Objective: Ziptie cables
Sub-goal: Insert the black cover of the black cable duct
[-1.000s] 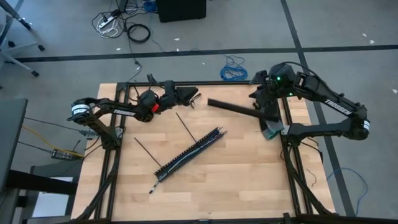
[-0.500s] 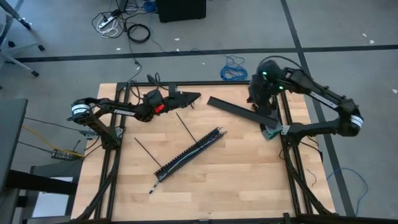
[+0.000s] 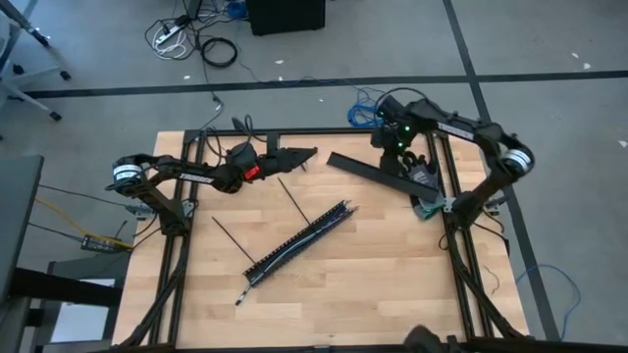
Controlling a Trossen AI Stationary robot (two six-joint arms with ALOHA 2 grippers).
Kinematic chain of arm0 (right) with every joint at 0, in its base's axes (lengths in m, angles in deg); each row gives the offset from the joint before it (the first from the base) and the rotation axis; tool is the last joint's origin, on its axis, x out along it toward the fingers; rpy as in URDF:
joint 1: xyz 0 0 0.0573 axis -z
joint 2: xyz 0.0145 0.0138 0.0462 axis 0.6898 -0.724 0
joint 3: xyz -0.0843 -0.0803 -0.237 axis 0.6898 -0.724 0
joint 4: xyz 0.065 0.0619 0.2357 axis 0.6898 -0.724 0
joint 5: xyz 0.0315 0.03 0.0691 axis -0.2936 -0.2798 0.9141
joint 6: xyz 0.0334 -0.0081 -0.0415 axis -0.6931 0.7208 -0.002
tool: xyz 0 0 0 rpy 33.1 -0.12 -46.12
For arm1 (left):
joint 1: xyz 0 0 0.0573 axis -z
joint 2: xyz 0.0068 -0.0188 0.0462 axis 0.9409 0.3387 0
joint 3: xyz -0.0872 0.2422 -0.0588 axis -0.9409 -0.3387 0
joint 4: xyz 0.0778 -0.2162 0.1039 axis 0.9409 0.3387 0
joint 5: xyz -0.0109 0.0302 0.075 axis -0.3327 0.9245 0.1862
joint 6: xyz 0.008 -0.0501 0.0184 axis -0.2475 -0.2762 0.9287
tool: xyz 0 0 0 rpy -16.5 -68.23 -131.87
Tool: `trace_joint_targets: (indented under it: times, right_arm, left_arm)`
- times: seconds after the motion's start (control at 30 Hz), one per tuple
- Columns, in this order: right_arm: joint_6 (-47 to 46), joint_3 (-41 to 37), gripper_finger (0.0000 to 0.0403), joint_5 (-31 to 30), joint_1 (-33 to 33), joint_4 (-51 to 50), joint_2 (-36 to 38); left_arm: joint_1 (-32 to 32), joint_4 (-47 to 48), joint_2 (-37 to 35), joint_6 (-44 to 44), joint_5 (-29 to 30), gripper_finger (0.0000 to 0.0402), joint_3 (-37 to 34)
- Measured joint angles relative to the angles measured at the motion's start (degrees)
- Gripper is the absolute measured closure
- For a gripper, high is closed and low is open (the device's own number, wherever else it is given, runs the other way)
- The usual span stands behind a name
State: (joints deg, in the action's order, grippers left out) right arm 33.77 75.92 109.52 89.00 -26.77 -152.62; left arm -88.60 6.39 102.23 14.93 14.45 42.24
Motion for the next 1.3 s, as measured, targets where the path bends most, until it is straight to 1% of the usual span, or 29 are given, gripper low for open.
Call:
trace_joint_targets:
  times: [0.1, 0.23, 0.37, 0.47, 0.67, 0.77, 0.83, 0.9, 0.97, 1.03, 1.07, 1.1, 1.17, 1.3]
  right_arm:
    - [0.0, 0.0, 0.0135, -0.7, 2.6, 0.4, -3.9]
    - [-0.1, 0.0, 0.0119, 0.8, 6.3, 2.1, -7.0]
    - [-0.4, -0.4, 0.0119, 3.4, 8.9, 2.5, -9.4]
    - [-0.1, -2.1, 0.0123, 2.5, 9.6, 2.8, -10.5]
    - [-0.6, -7.8, 0.0124, 2.5, 9.5, 5.0, -13.7]
    - [-1.1, -10.8, 0.0128, 5.2, 8.6, 5.6, -14.2]
    - [-0.8, -12.4, 0.0149, 6.9, 7.1, 5.6, -14.0]
    - [-0.7, -13.2, 0.0192, 7.2, 5.1, 4.3, -13.6]
    - [-0.6, -13.3, 0.0261, 6.2, 3.4, 3.3, -13.3]
    - [-0.7, -13.6, 0.0348, 6.0, 1.8, 1.5, -12.9]
    - [-0.8, -13.7, 0.0375, 6.1, 1.2, 1.1, -12.7]
    - [-1.1, -13.7, 0.0385, 6.2, 0.6, 0.8, -12.4]
    - [-2.5, -13.6, 0.0392, 6.3, -0.5, 0.2, -11.7]
    - [-4.5, -13.4, 0.0396, 5.1, -3.2, -2.1, -8.3]
  left_arm:
    - [0.6, -0.2, 0.0, 0.9, 0.0, 0.0216, 0.0]
    - [1.3, -1.1, 0.0, 1.4, -0.2, 0.0216, 0.0]
    - [1.6, -1.4, 0.0, 2.2, -0.2, 0.0216, 0.0]
    - [1.7, -1.7, 0.0, 2.9, -0.2, 0.0216, 0.0]
    - [1.7, -1.8, 0.0, 4.6, -0.2, 0.0216, 0.0]
    - [1.7, -1.8, 0.0, 5.9, -1.0, 0.0216, 0.0]
    - [1.7, -1.8, 0.0, 6.4, -1.2, 0.0216, 0.0]
    - [1.7, -1.7, 0.0, 7.9, -1.7, 0.0216, 0.0]
    - [1.6, -1.7, 0.0, 9.0, -2.1, 0.0216, 0.0]
    - [1.6, -1.6, 0.0, 10.0, -2.1, 0.0216, 0.0]
    - [1.6, -1.6, 0.0, 10.2, -2.1, 0.0216, 0.0]
    - [1.6, -1.7, 0.0, 10.2, -2.1, 0.0216, 0.0]
    - [1.5, -1.8, 0.0, 10.2, -2.1, 0.0216, 0.0]
    - [1.5, -1.9, 0.0, 10.2, -2.1, 0.0216, 0.0]
